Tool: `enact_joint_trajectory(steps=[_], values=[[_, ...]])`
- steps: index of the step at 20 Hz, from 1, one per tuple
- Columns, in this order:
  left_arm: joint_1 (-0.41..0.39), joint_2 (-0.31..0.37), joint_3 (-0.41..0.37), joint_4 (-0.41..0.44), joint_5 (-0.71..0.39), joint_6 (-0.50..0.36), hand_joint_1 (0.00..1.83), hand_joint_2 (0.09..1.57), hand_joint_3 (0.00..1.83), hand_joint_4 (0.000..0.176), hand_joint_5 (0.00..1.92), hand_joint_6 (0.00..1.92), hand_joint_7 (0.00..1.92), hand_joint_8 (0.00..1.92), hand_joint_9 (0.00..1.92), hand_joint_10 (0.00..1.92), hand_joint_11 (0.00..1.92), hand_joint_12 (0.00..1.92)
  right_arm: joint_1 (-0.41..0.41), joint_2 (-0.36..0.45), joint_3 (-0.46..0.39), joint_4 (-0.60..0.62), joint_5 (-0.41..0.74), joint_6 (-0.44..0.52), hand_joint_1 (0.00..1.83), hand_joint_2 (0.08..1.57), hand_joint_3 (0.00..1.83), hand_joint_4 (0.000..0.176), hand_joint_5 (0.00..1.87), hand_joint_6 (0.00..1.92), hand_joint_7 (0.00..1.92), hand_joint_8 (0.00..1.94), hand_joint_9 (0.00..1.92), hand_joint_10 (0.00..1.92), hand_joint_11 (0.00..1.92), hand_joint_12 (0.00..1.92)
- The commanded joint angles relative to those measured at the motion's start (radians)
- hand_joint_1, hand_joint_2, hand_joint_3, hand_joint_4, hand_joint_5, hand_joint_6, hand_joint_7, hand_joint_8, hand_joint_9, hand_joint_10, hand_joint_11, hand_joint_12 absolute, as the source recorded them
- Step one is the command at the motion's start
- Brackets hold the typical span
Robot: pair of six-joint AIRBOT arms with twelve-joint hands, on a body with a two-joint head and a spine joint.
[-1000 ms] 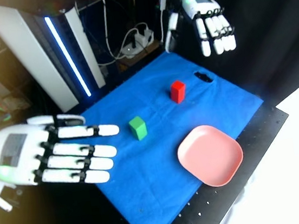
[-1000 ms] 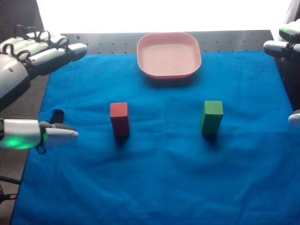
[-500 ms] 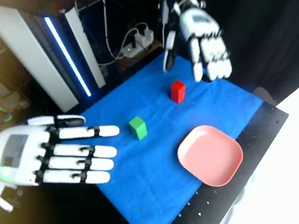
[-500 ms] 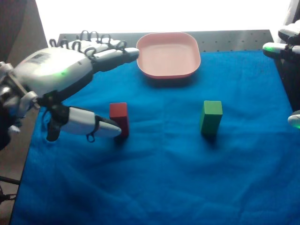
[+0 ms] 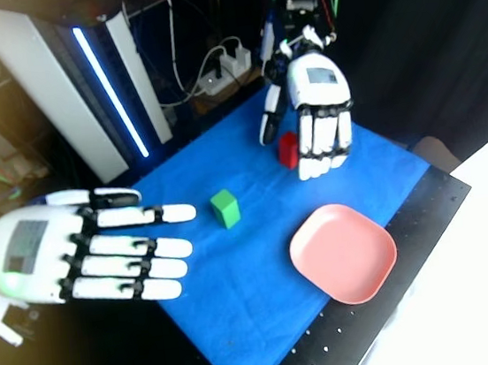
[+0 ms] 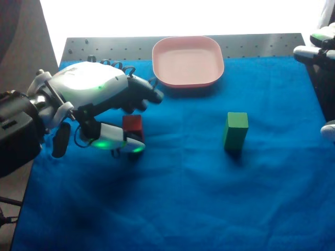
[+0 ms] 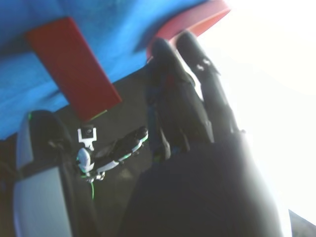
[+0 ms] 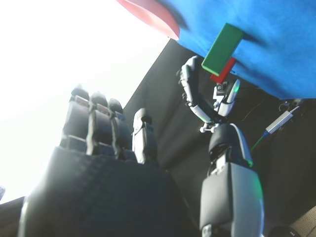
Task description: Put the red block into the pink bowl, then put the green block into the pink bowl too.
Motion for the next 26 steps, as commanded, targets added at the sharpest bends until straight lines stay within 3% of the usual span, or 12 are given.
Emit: enact_joint_trajectory(steps=[1,4,6,10,14,16,18,19,20,21,24,26], values=[[-0.017,-0.002,0.002,0.002,-0.11,0.0,1.23,1.03,0.01,0.0,1.02,0.52,1.2,0.61,1.13,0.49,0.82,1.44,0.012,0.002,0.006,0.031,0.12,0.007,0.41,1.04,0.0,0.176,0.11,0.0,0.0,0.0,0.0,0.0,0.0,0.0],[-0.023,0.002,0.005,0.004,-0.106,0.0,1.2,1.03,0.0,0.0,1.17,0.65,1.07,0.96,1.04,1.33,0.9,1.77,0.012,0.002,0.006,0.031,0.119,0.01,0.46,1.03,0.0,0.176,0.15,0.01,0.0,0.0,0.0,0.0,0.0,0.0],[-0.028,0.003,0.009,0.006,-0.102,0.0,1.19,1.03,0.0,0.0,1.19,0.62,1.0,1.22,0.99,1.62,0.94,1.91,0.012,0.002,0.006,0.031,0.116,0.012,0.49,1.02,0.0,0.176,0.17,0.02,0.02,0.01,0.0,0.0,0.0,0.0],[-0.068,-0.006,0.027,0.023,-0.091,0.001,1.2,1.0,0.0,0.0,1.27,0.47,0.95,1.38,0.94,1.74,0.91,1.92,0.012,0.002,0.006,0.031,0.11,0.015,0.51,1.03,0.0,0.176,0.18,0.01,0.05,0.01,0.02,0.01,0.02,0.01],[-0.149,-0.023,0.052,0.062,-0.088,0.001,1.13,1.04,0.0,0.0,1.15,0.69,0.81,1.58,0.78,1.9,0.78,1.92,0.012,0.0,0.006,0.031,0.11,0.015,0.54,1.02,0.0,0.176,0.19,0.01,0.08,0.01,0.05,0.01,0.03,0.01],[-0.189,-0.046,0.082,0.063,-0.089,0.001,1.25,1.06,0.0,0.0,1.11,0.62,1.09,0.96,0.9,0.97,0.61,1.52,0.012,-0.004,0.009,0.031,0.11,0.015,0.53,1.02,0.0,0.176,0.16,0.0,0.08,0.01,0.05,0.01,0.03,0.01],[-0.234,-0.087,0.133,0.055,-0.067,0.0,1.28,1.0,0.0,0.0,1.22,0.45,1.3,0.57,1.11,0.61,0.72,1.31,0.012,-0.009,0.012,0.031,0.11,0.015,0.53,1.02,0.0,0.176,0.15,0.0,0.05,0.0,0.05,0.01,0.02,0.01],[-0.254,-0.109,0.161,0.051,-0.049,0.0,1.26,1.01,0.0,0.025,1.27,0.45,1.19,0.65,0.82,0.46,0.14,1.18,0.012,-0.011,0.013,0.031,0.11,0.015,0.51,1.02,0.0,0.176,0.17,0.01,0.06,0.0,0.05,0.01,0.03,0.01],[-0.273,-0.131,0.189,0.048,-0.027,0.0,1.25,1.04,0.0,0.024,1.2,0.55,1.13,0.81,0.77,0.78,0.03,1.65,0.012,-0.012,0.014,0.031,0.11,0.015,0.53,1.02,0.0,0.176,0.17,0.01,0.05,0.0,0.05,0.0,0.03,0.01],[-0.285,-0.152,0.215,0.043,-0.01,0.0,1.24,1.07,0.0,0.006,1.15,0.62,1.03,1.0,0.78,0.94,0.26,1.76,0.012,-0.013,0.015,0.031,0.11,0.015,0.51,1.02,0.0,0.176,0.18,0.01,0.06,0.0,0.05,0.0,0.05,0.02],[-0.306,-0.218,0.297,0.016,0.028,0.0,1.14,1.06,0.0,0.0,1.12,0.7,0.95,1.04,0.85,1.34,0.54,1.83,0.012,-0.024,0.023,0.031,0.11,0.015,0.51,1.02,0.0,0.176,0.21,0.01,0.07,0.0,0.06,0.01,0.08,0.03],[-0.315,-0.266,0.356,-0.008,0.064,0.0,1.25,1.06,0.0,0.0,1.14,0.56,1.09,0.97,1.01,1.15,0.82,1.69,0.012,-0.037,0.033,0.029,0.11,0.016,0.53,1.03,0.0,0.176,0.22,0.01,0.06,0.0,0.06,0.0,0.1,0.05]])
